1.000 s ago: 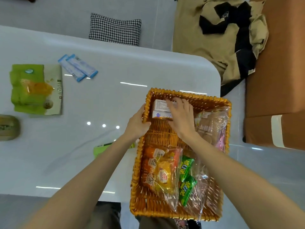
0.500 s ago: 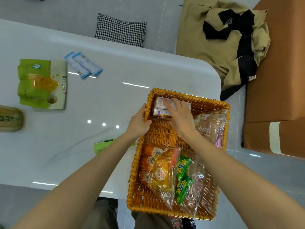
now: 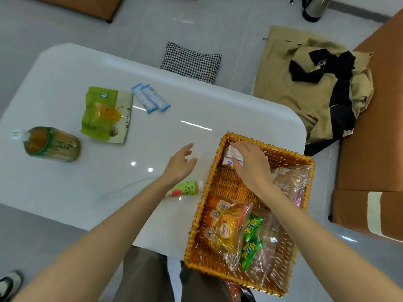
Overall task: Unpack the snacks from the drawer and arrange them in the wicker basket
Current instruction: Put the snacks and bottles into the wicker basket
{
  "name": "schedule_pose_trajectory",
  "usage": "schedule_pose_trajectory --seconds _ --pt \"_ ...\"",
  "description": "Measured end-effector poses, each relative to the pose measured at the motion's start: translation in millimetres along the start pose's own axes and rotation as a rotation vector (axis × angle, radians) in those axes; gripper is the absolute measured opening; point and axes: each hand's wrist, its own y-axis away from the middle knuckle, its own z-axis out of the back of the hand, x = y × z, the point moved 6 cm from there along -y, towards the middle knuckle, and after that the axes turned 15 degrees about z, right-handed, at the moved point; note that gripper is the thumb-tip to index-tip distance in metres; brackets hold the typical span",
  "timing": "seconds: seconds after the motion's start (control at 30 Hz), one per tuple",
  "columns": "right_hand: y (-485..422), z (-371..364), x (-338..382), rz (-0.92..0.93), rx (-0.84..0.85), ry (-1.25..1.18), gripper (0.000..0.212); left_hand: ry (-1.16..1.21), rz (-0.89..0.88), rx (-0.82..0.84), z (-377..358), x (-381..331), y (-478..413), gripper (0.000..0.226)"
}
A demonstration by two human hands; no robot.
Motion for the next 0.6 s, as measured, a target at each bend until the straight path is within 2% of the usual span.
schedule_pose_trajectory --seconds 0.13,0.37,0.47,0.6 --pt "-19.7 10.8 49.2 0.043 -0.048 -0.174 0.036 0.141 0.047 -0.091 52.6 18.4 9.7 0.051" --pt "-84.4 -14.7 121.5 0.094 -0.008 -0.254 0.036 0.304 0.053 -0.275 157.7 58.6 4.0 0.052" --pt "-118.4 -37.9 144.2 0.049 0.011 -0.302 0.036 0.333 -0.008 -0.346 204.8 64.8 -15.4 0.054" --pt "-169.2 -81.1 176.5 -0.037 0.022 -0.391 0.034 0.268 0.000 -0.451 264.6 79.2 -59.8 0.058"
